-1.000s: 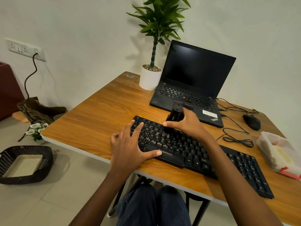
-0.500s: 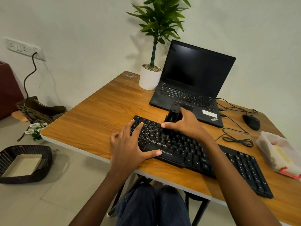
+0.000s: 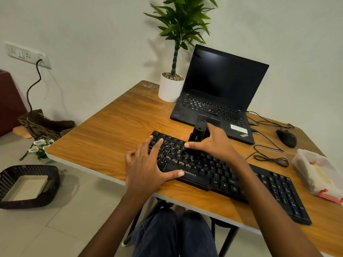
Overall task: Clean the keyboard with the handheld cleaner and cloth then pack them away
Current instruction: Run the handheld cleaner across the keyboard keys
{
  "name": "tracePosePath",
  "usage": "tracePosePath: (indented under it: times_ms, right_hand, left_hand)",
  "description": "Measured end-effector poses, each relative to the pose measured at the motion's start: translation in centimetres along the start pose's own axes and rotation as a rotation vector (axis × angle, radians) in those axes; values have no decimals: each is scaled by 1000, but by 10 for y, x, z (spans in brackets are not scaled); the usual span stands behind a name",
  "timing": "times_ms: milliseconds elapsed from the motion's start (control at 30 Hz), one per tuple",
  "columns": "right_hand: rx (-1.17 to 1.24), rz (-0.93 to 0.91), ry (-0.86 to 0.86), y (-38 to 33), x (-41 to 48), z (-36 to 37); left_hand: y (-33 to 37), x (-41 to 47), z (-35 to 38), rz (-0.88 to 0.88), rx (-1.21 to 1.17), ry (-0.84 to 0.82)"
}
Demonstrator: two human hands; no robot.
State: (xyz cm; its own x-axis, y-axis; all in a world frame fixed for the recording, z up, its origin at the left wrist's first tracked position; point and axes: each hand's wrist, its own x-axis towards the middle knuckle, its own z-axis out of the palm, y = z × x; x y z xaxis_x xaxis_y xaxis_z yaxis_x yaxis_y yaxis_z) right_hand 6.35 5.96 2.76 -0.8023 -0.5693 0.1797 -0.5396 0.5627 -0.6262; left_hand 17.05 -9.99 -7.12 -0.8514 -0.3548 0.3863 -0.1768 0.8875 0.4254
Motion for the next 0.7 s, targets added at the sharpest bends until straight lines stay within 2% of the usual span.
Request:
tracePosePath:
  times_ms: [167,300,433,567,700]
  right_hand:
    - [92,42,-132,-2,-6,-6]
    - [-3,-9,0,-5,0,2]
    - [81,29,-104,-3,-4,-2]
    - [11,13,5,-2,-5,0]
    - [60,32,-127,-6,-14,-7]
  left_hand:
    - [0,0,0,-2,11,4]
    - [0,0,-1,-6,2,1]
    - [1,1,-1,-7,5,-2]
    - [0,-1,-1,-1,-9,-1]
    - [0,0,-1,-1,7,4]
